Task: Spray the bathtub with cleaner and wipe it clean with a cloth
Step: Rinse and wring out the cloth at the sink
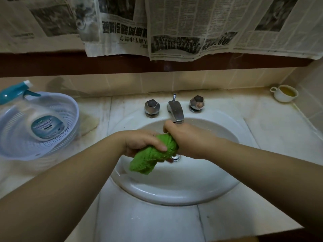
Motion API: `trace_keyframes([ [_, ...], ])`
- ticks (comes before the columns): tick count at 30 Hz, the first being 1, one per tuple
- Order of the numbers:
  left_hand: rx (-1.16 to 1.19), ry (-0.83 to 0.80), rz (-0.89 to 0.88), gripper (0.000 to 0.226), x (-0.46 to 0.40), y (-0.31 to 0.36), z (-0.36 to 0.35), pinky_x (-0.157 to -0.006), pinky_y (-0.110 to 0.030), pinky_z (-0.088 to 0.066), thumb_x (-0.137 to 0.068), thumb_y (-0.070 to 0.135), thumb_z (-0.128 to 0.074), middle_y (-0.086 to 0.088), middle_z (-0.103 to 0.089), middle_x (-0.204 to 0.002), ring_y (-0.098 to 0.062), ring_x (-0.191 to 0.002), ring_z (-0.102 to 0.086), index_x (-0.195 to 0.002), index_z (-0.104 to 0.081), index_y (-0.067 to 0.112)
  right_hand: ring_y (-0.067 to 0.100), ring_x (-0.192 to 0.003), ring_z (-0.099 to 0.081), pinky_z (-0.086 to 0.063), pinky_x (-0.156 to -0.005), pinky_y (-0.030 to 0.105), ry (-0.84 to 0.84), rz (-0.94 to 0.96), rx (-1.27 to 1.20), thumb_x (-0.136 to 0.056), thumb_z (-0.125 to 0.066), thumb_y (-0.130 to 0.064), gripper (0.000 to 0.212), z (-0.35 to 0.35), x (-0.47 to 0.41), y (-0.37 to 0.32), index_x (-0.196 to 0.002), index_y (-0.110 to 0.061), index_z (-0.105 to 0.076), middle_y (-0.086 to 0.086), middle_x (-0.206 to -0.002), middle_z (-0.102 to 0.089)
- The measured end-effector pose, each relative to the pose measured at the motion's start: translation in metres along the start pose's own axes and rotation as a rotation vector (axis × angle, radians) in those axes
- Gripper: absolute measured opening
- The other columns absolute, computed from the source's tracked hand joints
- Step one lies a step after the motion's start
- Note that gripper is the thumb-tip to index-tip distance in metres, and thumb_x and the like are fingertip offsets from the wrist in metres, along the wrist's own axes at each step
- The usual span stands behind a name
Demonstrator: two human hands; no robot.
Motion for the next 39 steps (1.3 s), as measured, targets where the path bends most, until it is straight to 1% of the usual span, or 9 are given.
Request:
trace_keyframes([
  [2, -0.076, -0.021, 0.079, 0.05, -0.008, 0.004, -0.004, -0.082, -0.038, -0.058, -0.083, 0.013, -0.073, -0.023, -0.07, -0.118, -0.027, -0.091, -0.07, -0.129, -0.057, -0.002, 0.029, -0.08, -0.058, -0.052, -0.064, 0.045, -0.032, -0.011, 0.134, -0.09, -0.064, -0.018, 0.037, -0.002, -0.003, 0.006, -0.117, -0.019, -0.039, 0.005, -0.097, -0.06],
  [5, -0.487, 0.196, 0.085, 0.041, -0.019, 0.019, -0.008, -0.075, -0.034, -0.059, -0.074, 0.023, -0.09, -0.01, -0.076, -0.093, -0.021, -0.08, -0.073, -0.109, -0.069, 0.016, 0.024, -0.076, -0.056, -0.048, -0.062, 0.039, -0.15, -0.045, 0.233, -0.09, -0.064, -0.023, 0.026, -0.007, -0.006, 0.021, -0.107, -0.023, -0.045, 0.0, -0.093, -0.06],
  [9, -1.002, 0.51, -0.052, 0.027, -0.033, 0.032, -0.012, -0.054, -0.027, -0.045, -0.071, 0.032, -0.082, 0.005, -0.065, -0.069, -0.018, -0.066, -0.064, -0.082, -0.058, 0.028, 0.023, -0.075, -0.064, -0.057, -0.067, 0.041, -0.164, -0.12, -0.072, -0.089, -0.062, -0.029, 0.009, -0.017, -0.011, 0.037, -0.098, -0.027, -0.06, -0.001, -0.084, -0.068],
  [14, -1.33, 0.606, -0.157, 0.025, -0.045, 0.034, -0.019, -0.062, -0.029, -0.038, -0.082, 0.039, -0.071, 0.014, -0.059, -0.088, -0.017, -0.086, -0.058, -0.103, -0.057, 0.038, 0.026, -0.053, -0.047, -0.038, -0.05, 0.033, -0.247, -0.336, -0.329, -0.079, -0.065, -0.013, 0.012, -0.025, -0.014, 0.047, -0.069, -0.011, -0.057, 0.009, -0.061, -0.056],
  [19, -1.558, 0.652, -0.356, 0.028, -0.056, 0.02, -0.021, -0.069, -0.031, -0.043, -0.091, 0.046, -0.063, 0.003, -0.071, -0.108, -0.027, -0.099, -0.067, -0.114, -0.06, 0.031, 0.02, -0.046, -0.034, -0.026, -0.049, 0.025, -0.351, -0.519, -0.705, -0.069, -0.065, -0.007, 0.01, -0.043, 0.002, 0.052, -0.07, -0.011, -0.056, 0.008, -0.05, -0.042],
  [25, -1.587, 0.649, -0.701, 0.025, -0.058, 0.013, -0.014, -0.05, -0.037, -0.05, -0.079, 0.042, -0.061, -0.002, -0.065, -0.075, -0.032, -0.065, -0.063, -0.088, -0.061, 0.018, 0.018, -0.041, -0.034, -0.026, -0.046, 0.021, -0.367, -0.498, -0.863, -0.075, -0.059, 0.002, 0.015, -0.044, 0.007, 0.054, -0.073, -0.009, -0.049, 0.005, -0.047, -0.039],
  [30, -1.399, 0.654, -0.418, 0.031, -0.055, 0.021, -0.018, -0.066, -0.035, -0.04, -0.078, 0.038, -0.074, 0.003, -0.067, -0.094, -0.027, -0.086, -0.062, -0.101, -0.058, 0.025, 0.022, -0.054, -0.055, -0.04, -0.049, 0.029, -0.125, -0.36, -0.511, -0.078, -0.069, -0.013, 0.012, -0.041, 0.01, 0.058, -0.081, -0.01, -0.058, 0.009, -0.065, -0.062],
  [35, -0.95, 0.273, -0.051, 0.04, -0.058, 0.01, -0.023, -0.082, -0.041, -0.055, -0.083, 0.059, -0.073, 0.004, -0.068, -0.095, -0.017, -0.088, -0.066, -0.103, -0.061, 0.027, 0.023, -0.08, -0.052, -0.032, -0.058, 0.029, -0.009, -0.226, -0.128, -0.082, -0.074, -0.027, 0.022, -0.034, 0.027, 0.06, -0.092, -0.018, -0.056, 0.001, -0.094, -0.047],
  [39, -0.948, 0.218, -0.067, 0.035, -0.052, 0.024, -0.019, -0.083, -0.034, -0.056, -0.084, 0.055, -0.078, 0.004, -0.069, -0.1, -0.015, -0.093, -0.067, -0.103, -0.068, 0.027, 0.026, -0.091, -0.058, -0.042, -0.07, 0.036, 0.015, -0.105, -0.022, -0.09, -0.067, -0.024, 0.028, -0.031, 0.035, 0.055, -0.118, -0.025, -0.059, 0.0, -0.098, -0.054],
])
Point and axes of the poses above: each hand's wrist, its own x-axis away from the middle knuckle, its own z-axis out of the back of the hand, y = z × x, the point moved 3 cm from there along -x, towards the middle knuckle
